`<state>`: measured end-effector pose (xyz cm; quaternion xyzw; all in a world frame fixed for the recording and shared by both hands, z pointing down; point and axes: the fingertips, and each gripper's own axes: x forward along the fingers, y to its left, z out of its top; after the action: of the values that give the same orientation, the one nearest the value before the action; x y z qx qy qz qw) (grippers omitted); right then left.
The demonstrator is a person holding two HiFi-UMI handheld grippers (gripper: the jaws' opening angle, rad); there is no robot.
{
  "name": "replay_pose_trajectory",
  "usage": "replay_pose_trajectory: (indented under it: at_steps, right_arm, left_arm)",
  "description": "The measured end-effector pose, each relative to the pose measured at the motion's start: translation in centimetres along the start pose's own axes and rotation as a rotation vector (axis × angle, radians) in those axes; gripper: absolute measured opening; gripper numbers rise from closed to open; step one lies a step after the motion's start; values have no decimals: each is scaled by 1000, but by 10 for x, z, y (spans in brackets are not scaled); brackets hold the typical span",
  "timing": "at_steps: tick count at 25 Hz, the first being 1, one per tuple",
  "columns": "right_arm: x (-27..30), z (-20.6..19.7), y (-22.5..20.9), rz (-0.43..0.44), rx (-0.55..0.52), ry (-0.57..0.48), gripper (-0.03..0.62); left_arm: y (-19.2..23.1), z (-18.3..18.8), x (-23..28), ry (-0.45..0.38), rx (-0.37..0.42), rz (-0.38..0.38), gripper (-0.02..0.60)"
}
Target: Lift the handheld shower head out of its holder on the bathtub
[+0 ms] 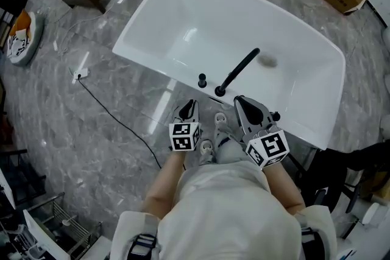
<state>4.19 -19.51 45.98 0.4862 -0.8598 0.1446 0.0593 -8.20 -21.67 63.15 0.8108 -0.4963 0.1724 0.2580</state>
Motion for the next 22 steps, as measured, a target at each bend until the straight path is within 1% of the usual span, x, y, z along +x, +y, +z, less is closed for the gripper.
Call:
replay_pose_trajectory:
  at_steps: [5,6,7,8,12,16,20,22]
  right_arm:
    - [20,-6,-19,8,11,24,20]
    - [23,-7,-22,10,13,29,20]
    - [26,-8,-25,12,16,33,20]
    - [28,-10,-29,14,18,37,20]
    - [34,-16,-39,28,29,54,20]
    - [42,-21,-45,45,33,78,20]
    - [46,-27,-51,47,37,99,20]
    - [46,-29,-56,44,39,110,20]
  left_arm:
    - [5,-8,36,23,42,-13,23]
    - [5,-9,43,29,48,-18,31]
    - [4,-11,51,36,55,-23,74]
    - [4,-12,58,42,62,-26,135]
    - [6,-17,82,50,70,-10,175]
    - [14,-18,103,57,43,12,235]
    - [19,-22,123,72,34,16,268]
    - [21,-24,132,82,34,10,275]
